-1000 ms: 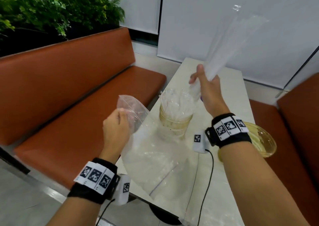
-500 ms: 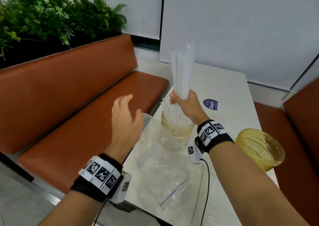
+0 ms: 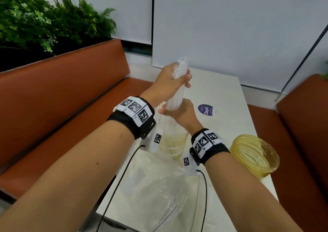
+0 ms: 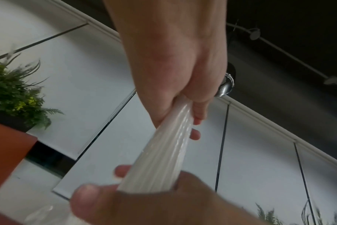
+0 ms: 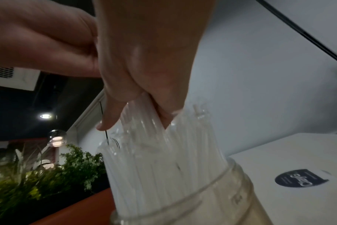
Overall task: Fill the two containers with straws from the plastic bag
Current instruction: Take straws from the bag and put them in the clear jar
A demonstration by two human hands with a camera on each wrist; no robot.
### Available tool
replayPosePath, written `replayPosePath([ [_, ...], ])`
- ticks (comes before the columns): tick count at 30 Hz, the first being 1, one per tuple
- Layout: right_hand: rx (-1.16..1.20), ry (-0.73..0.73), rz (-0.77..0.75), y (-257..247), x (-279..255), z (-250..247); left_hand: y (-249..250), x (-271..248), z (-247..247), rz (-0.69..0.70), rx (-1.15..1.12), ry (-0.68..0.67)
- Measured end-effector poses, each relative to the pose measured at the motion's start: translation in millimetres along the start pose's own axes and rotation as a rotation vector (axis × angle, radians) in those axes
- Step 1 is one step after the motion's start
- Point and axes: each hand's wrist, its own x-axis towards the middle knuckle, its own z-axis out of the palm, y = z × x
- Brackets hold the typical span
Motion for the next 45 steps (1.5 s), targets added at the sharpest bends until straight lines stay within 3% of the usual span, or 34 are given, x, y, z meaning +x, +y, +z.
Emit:
replayPosePath([
  [2, -0.060, -0.015, -0.024, -7.5, 2.0, -8.5, -7.6, 1.7, 2.3, -0.002, 0.029, 0.000],
  [6, 0.005, -0.205, -0.038, -28.2, 8.6, -53.5, -31.2, 4.0, 6.2, 0.003, 0.007, 0.024],
  [7, 0.022, -0.186, -0.042, -36.0, 11.6, -65.7, -36.0, 3.7, 8.5, 0.003, -0.003, 0.026],
  [10, 0.076, 0.109, -0.191, -67.9, 24.7, -79.0, -44.5, -1.4, 17.7, -0.053, 0.025, -0.014],
  [12, -0.116, 0.187, -0.400, -86.4, 32.9, -63.9, -49.2, -4.0, 25.8, -0.063, 0.054, -0.028],
  [14, -0.493, 0.051, -0.483, -87.2, 38.2, -42.0, -49.8, -4.1, 33.1, -0.057, 0.102, -0.004],
  [16, -0.744, -0.046, -0.384, -69.3, 39.4, -25.8, -51.2, -2.2, 33.2, -0.020, 0.183, -0.024],
  [18, -0.721, -0.010, -0.313, -44.2, 37.8, -19.4, -50.4, -6.7, 25.9, -0.036, 0.335, -0.060],
  [22, -0.660, 0.033, -0.319, -12.5, 31.2, -10.2, -63.6, -21.7, 6.8, -0.077, 0.425, -0.186],
  [26, -0.908, -0.049, -0.419, 12.0, 23.0, -0.2, -69.8, -30.1, -1.9, -0.031, 0.670, -0.258],
  [28, -1.028, -0.129, -0.318, 25.0, 18.0, 7.0, -74.2, -35.2, -7.0, -0.101, 0.801, -0.254],
  [32, -0.907, -0.179, -0.326, 28.7, 16.8, 5.0, -89.3, -37.8, -20.9, -0.195, 0.688, -0.348],
  [35, -0.710, 0.029, -0.300, 20.5, 22.6, -7.7, -86.3, -36.9, -23.8, -0.219, 0.568, -0.312],
  [37, -0.798, 0.012, -0.259, 23.1, 21.6, -10.0, -85.9, -36.9, -18.8, -0.205, 0.637, -0.287],
  [40, -0.839, -0.163, -0.129, 30.0, 12.9, -6.3, -98.2, -41.3, -5.1, -0.244, 0.862, -0.445],
  [42, -0.821, -0.086, -0.154, 27.0, 15.9, -8.5, -105.0, -41.5, -2.9, -0.217, 0.861, -0.452],
  [45, -0.861, 0.006, -0.213, 20.8, 16.0, -9.6, -109.5, -38.9, -1.9, -0.158, 0.793, -0.356],
])
